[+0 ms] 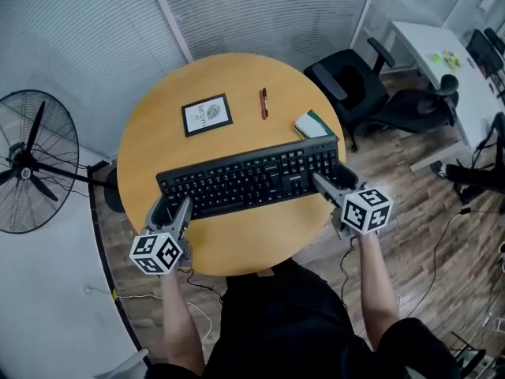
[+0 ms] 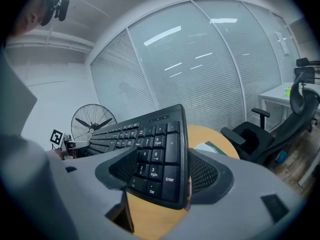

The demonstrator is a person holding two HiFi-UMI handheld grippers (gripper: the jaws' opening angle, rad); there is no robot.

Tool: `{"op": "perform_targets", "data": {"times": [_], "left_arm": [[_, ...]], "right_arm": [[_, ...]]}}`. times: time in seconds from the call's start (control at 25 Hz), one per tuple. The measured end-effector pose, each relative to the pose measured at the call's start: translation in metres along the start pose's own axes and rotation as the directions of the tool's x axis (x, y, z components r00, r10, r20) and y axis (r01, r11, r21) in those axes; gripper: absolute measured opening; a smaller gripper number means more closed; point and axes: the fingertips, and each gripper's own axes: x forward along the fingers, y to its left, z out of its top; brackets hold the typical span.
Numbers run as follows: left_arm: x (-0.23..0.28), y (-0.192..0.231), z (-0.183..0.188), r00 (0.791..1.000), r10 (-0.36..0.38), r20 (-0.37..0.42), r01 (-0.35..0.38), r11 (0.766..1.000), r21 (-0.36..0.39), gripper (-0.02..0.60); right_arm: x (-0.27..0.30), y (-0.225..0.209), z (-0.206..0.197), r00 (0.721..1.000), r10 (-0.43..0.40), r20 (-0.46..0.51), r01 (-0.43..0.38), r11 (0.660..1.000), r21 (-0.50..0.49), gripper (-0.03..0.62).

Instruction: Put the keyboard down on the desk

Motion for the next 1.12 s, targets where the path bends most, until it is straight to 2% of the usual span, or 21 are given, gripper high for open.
{"op": "perform_targets", "data": {"times": [0.24, 0.48, 0.8, 1.12], "left_arm": [[-0.006, 0.002, -0.02, 0.996, 0.084, -0.013, -0.084, 0.996, -0.026, 0.284], [-0.009, 0.009, -0.037, 0.989, 0.138, -0.06, -0.142, 0.988, -0.064, 0.284], [-0.003, 0.023, -0.059, 0.983, 0.153, -0.098, -0.161, 0.984, -0.08, 0.284], [0.016, 0.04, -0.089, 0.982, 0.132, -0.139, -0.147, 0.983, -0.107, 0.284]], "right_arm": [[0.023, -0.01, -0.012, 0.996, 0.069, -0.052, -0.069, 0.998, 0.006, 0.313], [0.044, -0.014, -0.023, 0.987, 0.108, -0.122, -0.106, 0.994, 0.021, 0.314], [0.062, -0.017, -0.047, 0.977, 0.109, -0.183, -0.102, 0.994, 0.049, 0.314], [0.078, -0.027, -0.073, 0.969, 0.081, -0.233, -0.069, 0.996, 0.061, 0.314]]}}
